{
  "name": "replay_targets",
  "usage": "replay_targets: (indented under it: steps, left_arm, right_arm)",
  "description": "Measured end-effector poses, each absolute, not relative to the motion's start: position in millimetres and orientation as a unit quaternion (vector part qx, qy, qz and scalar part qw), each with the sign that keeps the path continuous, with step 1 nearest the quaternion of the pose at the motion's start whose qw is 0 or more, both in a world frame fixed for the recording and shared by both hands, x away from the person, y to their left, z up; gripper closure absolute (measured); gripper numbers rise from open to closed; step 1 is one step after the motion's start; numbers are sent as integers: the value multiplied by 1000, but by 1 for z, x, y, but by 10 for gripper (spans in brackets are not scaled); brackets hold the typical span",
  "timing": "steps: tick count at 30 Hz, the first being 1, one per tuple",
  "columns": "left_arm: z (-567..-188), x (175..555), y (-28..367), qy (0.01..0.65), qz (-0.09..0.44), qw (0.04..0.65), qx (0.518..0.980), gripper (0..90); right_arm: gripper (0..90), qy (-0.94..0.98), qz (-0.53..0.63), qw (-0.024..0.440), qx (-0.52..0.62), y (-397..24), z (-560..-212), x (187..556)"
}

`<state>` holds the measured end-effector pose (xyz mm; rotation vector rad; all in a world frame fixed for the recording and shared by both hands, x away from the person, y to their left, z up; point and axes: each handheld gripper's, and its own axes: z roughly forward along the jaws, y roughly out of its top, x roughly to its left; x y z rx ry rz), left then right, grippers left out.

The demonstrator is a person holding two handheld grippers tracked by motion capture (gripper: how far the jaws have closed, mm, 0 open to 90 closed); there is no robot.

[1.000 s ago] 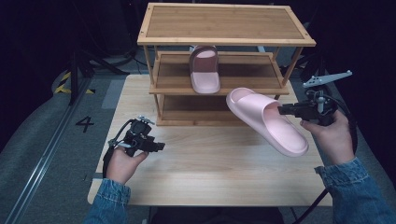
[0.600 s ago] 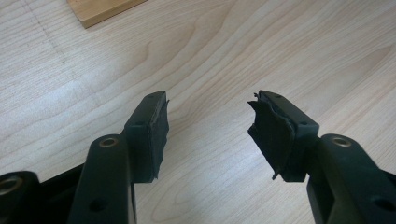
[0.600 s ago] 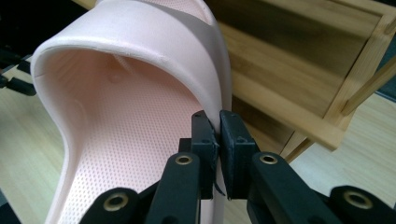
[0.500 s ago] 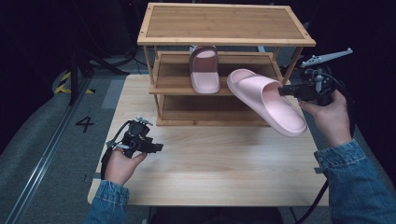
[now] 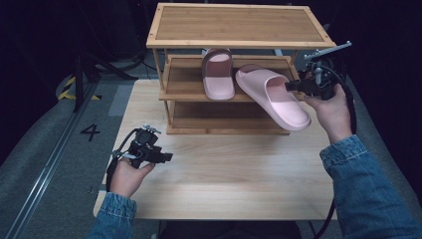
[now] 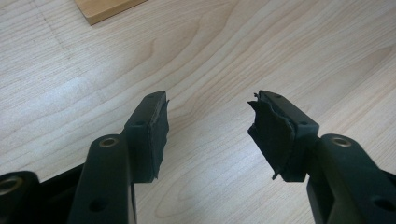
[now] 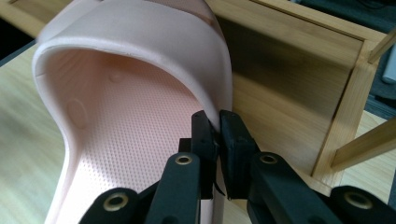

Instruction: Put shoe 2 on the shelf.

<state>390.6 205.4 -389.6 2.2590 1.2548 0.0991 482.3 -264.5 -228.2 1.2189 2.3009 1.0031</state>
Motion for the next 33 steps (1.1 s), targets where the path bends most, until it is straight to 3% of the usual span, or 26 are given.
replay_targets:
  steps: [16,33]
  left_arm:
    - [-388,390,211,472,37,281,835,447]
    - [-389,392,214,473,35,279,835,447]
  right_arm:
    - [853,779,362,225,460,-250,-244,500]
    - [852,743,380,212,508,-240,-265,520]
